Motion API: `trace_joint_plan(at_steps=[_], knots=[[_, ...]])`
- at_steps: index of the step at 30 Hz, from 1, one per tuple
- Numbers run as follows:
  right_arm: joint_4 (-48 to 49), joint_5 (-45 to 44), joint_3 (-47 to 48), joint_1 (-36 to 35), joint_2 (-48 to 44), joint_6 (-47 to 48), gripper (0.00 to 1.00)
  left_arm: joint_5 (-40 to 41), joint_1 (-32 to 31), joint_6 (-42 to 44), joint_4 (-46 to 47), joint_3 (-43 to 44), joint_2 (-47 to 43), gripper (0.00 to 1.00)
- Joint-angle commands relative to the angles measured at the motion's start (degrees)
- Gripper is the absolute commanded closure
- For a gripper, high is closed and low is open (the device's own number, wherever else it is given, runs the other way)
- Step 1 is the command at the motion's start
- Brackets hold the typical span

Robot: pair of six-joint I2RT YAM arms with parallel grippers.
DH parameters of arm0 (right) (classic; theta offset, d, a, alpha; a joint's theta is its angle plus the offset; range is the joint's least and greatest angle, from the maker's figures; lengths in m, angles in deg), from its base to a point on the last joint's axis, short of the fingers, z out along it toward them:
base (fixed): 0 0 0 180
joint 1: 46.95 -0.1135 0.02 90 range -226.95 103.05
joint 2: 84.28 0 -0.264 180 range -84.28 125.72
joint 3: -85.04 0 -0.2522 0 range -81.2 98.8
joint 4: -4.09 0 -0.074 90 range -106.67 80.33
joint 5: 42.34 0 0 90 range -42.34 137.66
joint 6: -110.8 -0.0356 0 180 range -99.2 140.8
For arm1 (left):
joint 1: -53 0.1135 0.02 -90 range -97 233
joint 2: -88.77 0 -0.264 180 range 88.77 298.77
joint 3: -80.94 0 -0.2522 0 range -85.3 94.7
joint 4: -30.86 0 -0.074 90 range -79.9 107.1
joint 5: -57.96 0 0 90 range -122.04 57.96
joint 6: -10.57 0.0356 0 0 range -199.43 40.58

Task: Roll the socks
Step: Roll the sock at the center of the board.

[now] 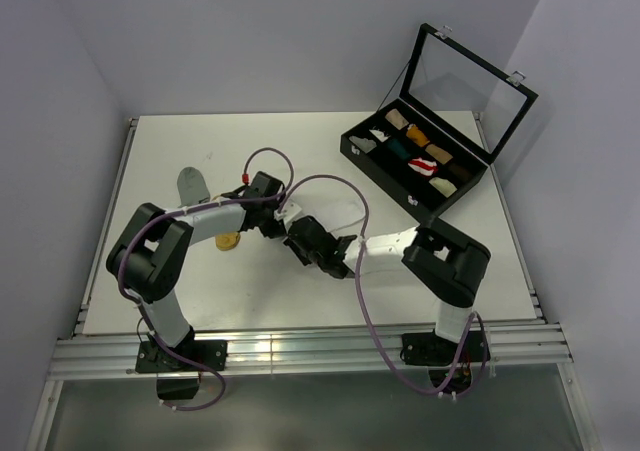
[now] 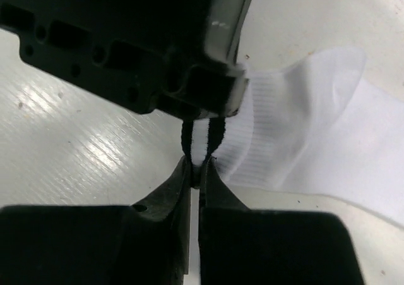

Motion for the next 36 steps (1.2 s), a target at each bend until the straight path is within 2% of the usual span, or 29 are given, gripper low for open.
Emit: trace_joint_plan(at_steps=[1, 9, 12, 20, 28, 36], knots=[[1.2, 8.3, -1.2, 1.6, 1.0, -4.0, 1.0, 0.2, -0.6, 0.2, -3.2, -1.5, -1.6, 0.71], [9.8, 36.3, -7.1, 15.2, -2.0, -18.1, 1.0, 1.2, -0.5, -6.3, 0.6, -6.0, -9.3, 0.42], [14.0, 45.3, -8.2, 18.4, -0.1, -24.3, 1.0, 1.2, -0.6, -8.1, 3.7, -8.6, -11.5, 0.37], [26.5, 60.8, -9.5, 25.6, 9.5, -41.4, 1.0, 1.0, -0.5, -9.5, 7.0, -9.8, -10.6, 0.37], [36.1, 65.2, -11.9, 29.2, 15.7, -51.6, 1.0, 0.8, -0.6, -9.5, 8.3, -9.1, -8.4, 0.38], [37.0, 66.1, -11.8, 30.2, 18.8, -54.5, 1.0, 0.9, -0.6, -8.5, 9.2, -6.9, -5.0, 0.39]])
